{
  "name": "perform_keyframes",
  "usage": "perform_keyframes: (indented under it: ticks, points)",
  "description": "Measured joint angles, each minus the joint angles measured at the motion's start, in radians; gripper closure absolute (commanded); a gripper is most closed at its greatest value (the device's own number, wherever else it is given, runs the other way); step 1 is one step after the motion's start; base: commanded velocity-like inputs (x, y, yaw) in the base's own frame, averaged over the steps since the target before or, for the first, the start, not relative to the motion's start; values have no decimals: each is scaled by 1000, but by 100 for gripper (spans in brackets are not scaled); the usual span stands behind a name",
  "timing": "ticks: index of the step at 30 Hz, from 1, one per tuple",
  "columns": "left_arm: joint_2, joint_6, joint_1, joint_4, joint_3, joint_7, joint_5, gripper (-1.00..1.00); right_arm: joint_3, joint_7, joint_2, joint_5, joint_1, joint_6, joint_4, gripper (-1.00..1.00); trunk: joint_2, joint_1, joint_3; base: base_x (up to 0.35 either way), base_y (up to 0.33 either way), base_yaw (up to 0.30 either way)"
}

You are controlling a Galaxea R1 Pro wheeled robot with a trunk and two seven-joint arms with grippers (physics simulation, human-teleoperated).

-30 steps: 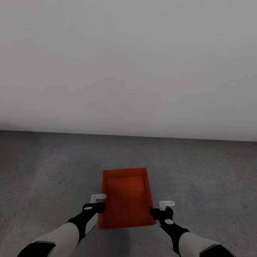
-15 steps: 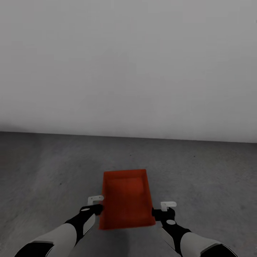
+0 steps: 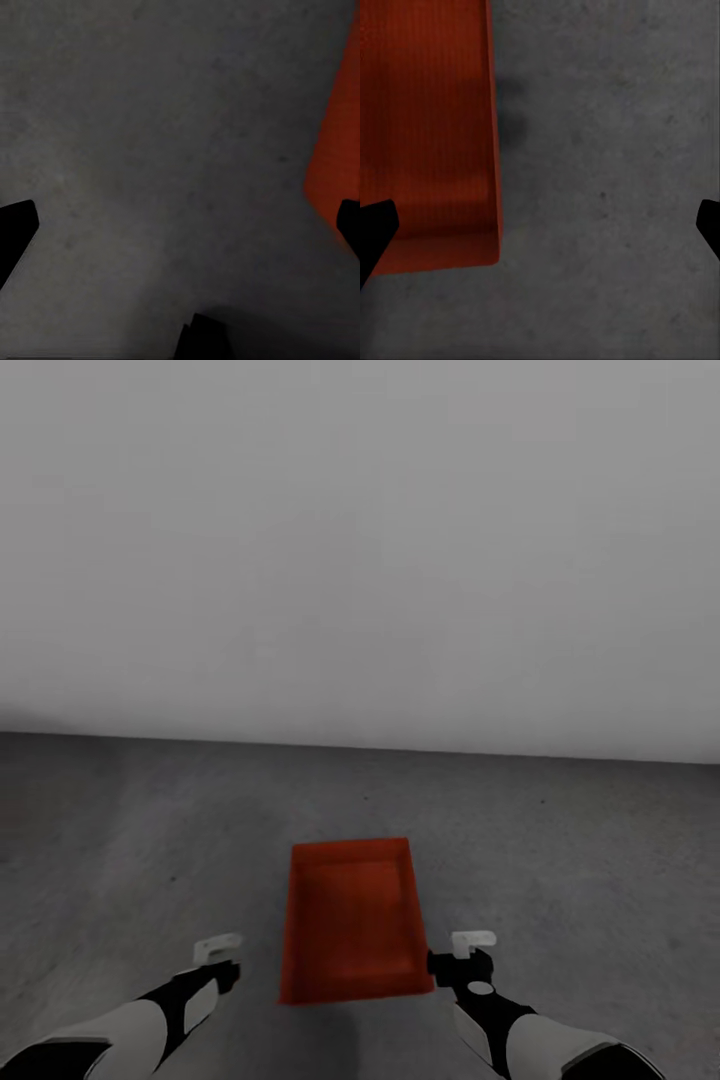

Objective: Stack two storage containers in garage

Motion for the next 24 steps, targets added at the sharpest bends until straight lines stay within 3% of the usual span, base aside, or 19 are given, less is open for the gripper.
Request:
perform_keyframes:
  ticks: [7, 12, 17, 24]
  points:
    - [10, 1, 3, 3, 0, 1, 6, -100, 0, 0, -7, 0, 0, 8, 11, -100, 49, -27, 22, 0, 0, 0]
    - [17, 1, 5, 3, 0, 1, 6, -100, 2, 3, -74, -1, 1, 27, 20, -100, 84, -46, 38, 0, 0, 0]
    - [24, 1, 5, 3, 0, 1, 6, -100, 3, 6, -116, -1, 8, 36, 22, -100, 119, -65, 53, 0, 0, 0]
    - [23, 1, 38, 4, 1, -4, 8, -100, 1, 8, -121, -2, 151, 100, 23, -100, 168, -92, 75, 0, 0, 0]
